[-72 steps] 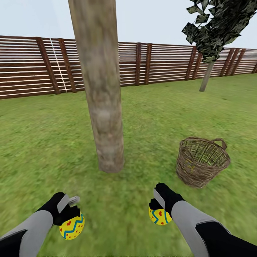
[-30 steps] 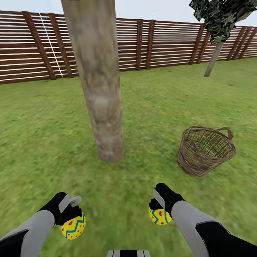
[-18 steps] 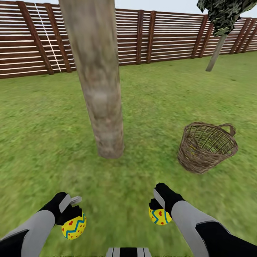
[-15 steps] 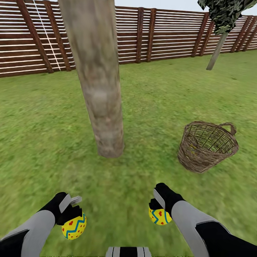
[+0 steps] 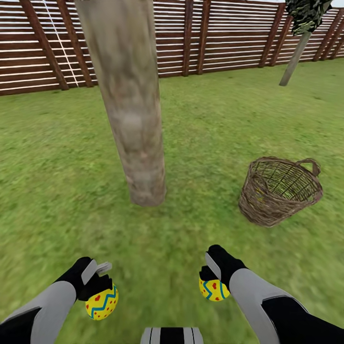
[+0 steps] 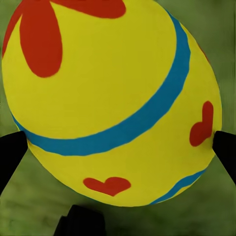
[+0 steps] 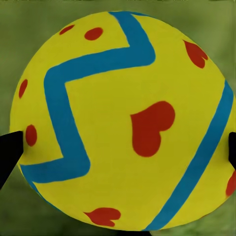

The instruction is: Take the three Easter eggs out of the wicker basket on the lawn in the garden, then place them on the lawn next to a single tree (choose any tree) so that all three eggs are next to the same tree and none are left in the basket.

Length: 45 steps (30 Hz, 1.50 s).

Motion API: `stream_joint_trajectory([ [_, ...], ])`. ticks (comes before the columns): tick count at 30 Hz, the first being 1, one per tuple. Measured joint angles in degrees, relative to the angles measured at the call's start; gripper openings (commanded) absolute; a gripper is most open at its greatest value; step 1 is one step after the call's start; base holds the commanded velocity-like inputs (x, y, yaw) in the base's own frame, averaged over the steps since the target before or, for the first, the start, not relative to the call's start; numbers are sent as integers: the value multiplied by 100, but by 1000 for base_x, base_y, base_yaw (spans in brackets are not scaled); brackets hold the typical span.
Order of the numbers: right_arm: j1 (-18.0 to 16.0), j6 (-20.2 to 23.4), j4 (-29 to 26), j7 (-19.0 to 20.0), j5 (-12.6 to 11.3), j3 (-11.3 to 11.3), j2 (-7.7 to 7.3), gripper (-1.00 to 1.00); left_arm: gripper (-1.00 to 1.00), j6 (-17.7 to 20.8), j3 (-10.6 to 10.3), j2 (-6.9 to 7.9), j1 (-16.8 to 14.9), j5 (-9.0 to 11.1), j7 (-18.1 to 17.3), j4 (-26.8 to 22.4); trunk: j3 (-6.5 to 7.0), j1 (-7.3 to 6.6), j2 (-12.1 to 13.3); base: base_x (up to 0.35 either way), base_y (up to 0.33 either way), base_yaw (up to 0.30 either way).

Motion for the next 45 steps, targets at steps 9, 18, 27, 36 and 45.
stream_joint_trajectory([
  [9, 0, -1, 1, -2, 0, -4, -3, -100, 100, 0, -6, 7, 2, 3, 16, -18, 60, 0, 0, 0, 0, 82],
  [18, 0, -9, 1, 0, -8, -6, -3, 100, 100, 0, -8, -2, 2, 2, 20, -18, 106, 0, 0, 0, 0, 74],
  [27, 0, -9, 0, 0, -9, -7, -3, 100, 100, 0, -8, -10, 1, 1, 20, -18, 148, 0, 0, 0, 0, 15],
  [36, 0, -9, 0, 1, -16, -3, -3, 100, 100, -62, -16, -21, 1, 2, -6, -17, 244, -11, 5, 0, 0, 0],
  [45, 0, -8, 0, 1, -16, -3, -3, 100, 100, -54, 10, -17, 0, 12, -4, 2, 443, -30, 17, -107, 0, 0],
])
